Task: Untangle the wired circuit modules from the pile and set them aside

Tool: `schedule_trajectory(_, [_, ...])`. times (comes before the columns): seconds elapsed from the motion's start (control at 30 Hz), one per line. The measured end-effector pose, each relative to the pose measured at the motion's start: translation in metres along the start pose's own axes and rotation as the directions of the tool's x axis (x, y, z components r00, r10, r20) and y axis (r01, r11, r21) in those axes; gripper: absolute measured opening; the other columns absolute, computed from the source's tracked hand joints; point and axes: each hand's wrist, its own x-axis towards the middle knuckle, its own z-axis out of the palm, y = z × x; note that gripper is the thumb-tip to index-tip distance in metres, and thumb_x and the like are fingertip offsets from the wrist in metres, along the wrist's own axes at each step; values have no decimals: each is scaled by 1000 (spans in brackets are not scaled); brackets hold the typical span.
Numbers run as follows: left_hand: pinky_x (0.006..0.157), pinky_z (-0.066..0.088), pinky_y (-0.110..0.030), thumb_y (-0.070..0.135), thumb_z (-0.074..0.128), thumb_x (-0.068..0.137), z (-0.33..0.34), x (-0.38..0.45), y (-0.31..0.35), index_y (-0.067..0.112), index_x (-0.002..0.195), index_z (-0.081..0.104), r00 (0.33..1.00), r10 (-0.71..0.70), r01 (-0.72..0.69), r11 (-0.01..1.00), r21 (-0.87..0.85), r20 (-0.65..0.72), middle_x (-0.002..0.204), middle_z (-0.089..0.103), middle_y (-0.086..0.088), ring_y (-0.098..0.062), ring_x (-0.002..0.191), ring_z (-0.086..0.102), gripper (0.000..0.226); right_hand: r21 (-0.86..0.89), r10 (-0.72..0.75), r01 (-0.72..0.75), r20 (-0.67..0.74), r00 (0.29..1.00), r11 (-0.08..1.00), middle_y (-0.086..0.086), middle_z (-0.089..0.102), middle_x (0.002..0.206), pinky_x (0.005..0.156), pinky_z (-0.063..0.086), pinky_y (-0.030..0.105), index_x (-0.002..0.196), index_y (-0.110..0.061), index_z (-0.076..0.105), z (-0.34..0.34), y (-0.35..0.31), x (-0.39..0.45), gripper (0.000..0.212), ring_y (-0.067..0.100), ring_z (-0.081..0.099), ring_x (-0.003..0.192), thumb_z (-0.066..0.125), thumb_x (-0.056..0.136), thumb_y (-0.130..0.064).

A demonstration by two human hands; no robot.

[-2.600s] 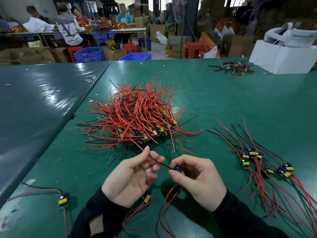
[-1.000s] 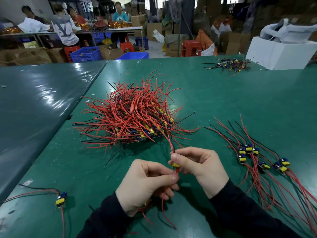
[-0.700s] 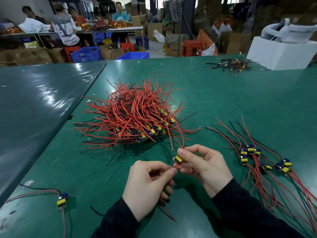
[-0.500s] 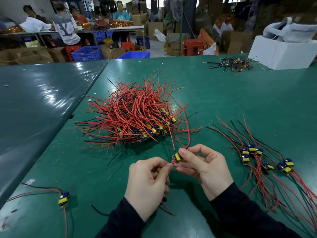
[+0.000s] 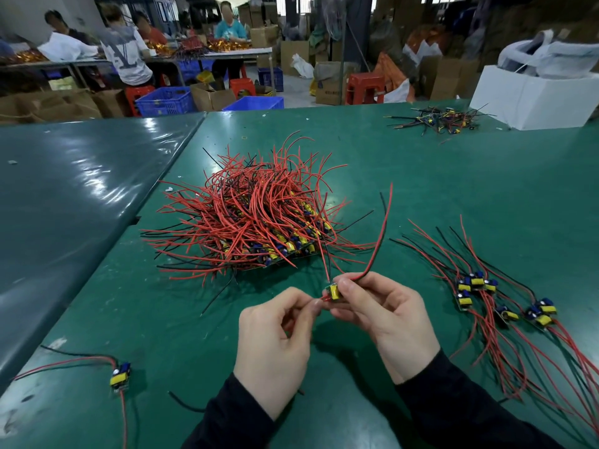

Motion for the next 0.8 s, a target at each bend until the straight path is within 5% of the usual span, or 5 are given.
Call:
schedule_trajectory(0.2, [33, 33, -17, 11, 61, 88, -2, 3, -1, 12, 62, 64, 944, -280, 324, 889, -323, 177, 47, 54, -5, -15, 32, 46, 27, -13, -85, 85, -56, 995, 996, 14, 71, 71, 56, 54, 20, 73, -12, 75, 0, -2, 1, 22, 22, 70, 63, 74, 58, -29])
schedule_trajectory(0.4, [35, 28, -12, 12, 63, 88, -6, 5, 0, 5, 64, 66, 929, -305, 366, 845, -390, 209, 43, 53, -5, -11, 28, 38, 25, -55, -152, 152, -7, 988, 987, 11, 71, 69, 58, 54, 21, 76, -14, 75, 1, -2, -1, 23, 20, 69, 62, 73, 60, -31])
schedule_trajectory(0.57, [36, 28, -14, 7, 55, 91, -8, 7, -1, 7, 73, 71, 854, -331, 504, 721, -475, 403, 50, 55, -3, -6, 34, 38, 25, -3, -102, 102, -83, 991, 995, 12, 70, 68, 54, 53, 20, 73, -9, 72, -6, -6, 6, 20, 18, 68, 58, 70, 61, -24])
schedule_trajectory(0.8, [39, 26, -17, 2, 57, 90, -10, 10, -3, 4, 72, 71, 909, -281, 404, 780, -477, 309, 49, 56, -4, -6, 35, 34, 22, -90, -5, 7, 21, 1000, 996, 13, 72, 78, 62, 55, 23, 82, -10, 71, -7, -4, 7, 37, 17, 68, 70, 80, 47, -19])
